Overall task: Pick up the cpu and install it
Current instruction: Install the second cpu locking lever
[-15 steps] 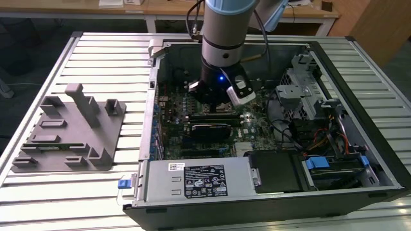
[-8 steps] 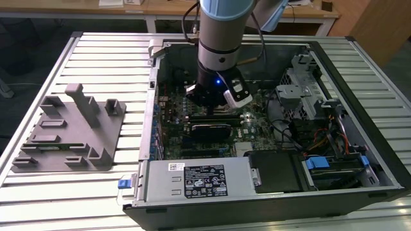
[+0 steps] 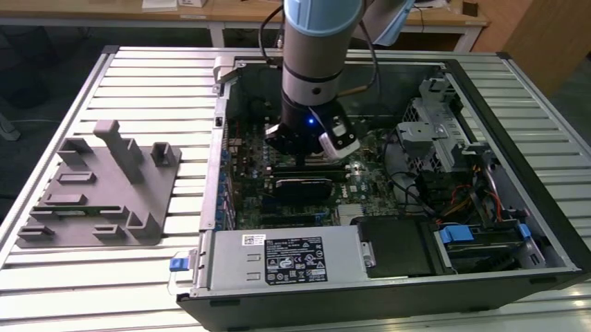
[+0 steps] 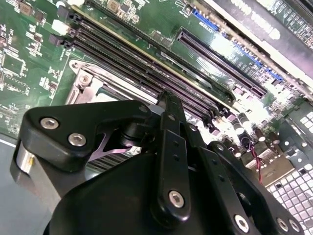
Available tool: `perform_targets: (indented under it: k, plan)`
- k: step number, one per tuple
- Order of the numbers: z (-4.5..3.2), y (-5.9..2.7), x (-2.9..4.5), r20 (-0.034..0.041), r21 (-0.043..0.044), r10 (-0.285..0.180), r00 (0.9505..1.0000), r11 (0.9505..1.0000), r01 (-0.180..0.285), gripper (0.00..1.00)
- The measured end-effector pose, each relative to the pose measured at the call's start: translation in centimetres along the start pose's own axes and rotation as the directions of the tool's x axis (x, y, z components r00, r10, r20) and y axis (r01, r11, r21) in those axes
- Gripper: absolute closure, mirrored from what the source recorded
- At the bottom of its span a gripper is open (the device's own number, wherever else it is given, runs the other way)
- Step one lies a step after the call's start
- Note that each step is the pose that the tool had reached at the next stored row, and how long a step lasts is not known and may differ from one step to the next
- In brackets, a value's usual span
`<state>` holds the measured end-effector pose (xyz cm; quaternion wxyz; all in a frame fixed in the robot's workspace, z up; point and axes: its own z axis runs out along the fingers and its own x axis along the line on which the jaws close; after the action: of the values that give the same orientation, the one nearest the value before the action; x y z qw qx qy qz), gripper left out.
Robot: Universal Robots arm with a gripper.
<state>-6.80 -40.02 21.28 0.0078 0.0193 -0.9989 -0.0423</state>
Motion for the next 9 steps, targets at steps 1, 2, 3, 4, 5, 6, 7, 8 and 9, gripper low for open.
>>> perform_targets:
  k: [1, 2, 3, 4, 5, 6, 7, 8, 9]
  plan:
    - [0.03, -0.01, 0.07, 0.0001, -0.0019, 0.0, 1.0, 1.0, 0.0, 0.89]
    - [0.07, -0.01, 0.17, 0.0001, -0.0039, -0.001, 1.0, 1.0, 0.001, 0.89]
    - [0.11, -0.02, 0.28, 0.0001, -0.0063, -0.001, 1.0, 1.0, 0.001, 0.89]
    - [0.15, -0.02, 0.38, 0.0002, -0.0093, -0.001, 1.0, 1.0, 0.001, 0.89]
    - [0.19, -0.03, 0.44, 0.0003, -0.0131, -0.002, 1.0, 0.9999, 0.002, 0.89]
    - [0.23, -0.04, 0.44, 0.0005, -0.0179, -0.002, 1.0, 0.9998, 0.002, 0.89]
    - [0.26, -0.04, 0.45, 0.0007, -0.024, -0.003, 1.0, 0.9997, 0.003, 0.89]
    - [0.3, -0.04, 0.46, 0.001, -0.0309, -0.003, 1.0, 0.9995, 0.003, 0.89]
    - [0.35, -0.05, 0.47, 0.0013, -0.0381, -0.003, 1.0, 0.9993, 0.003, 0.89]
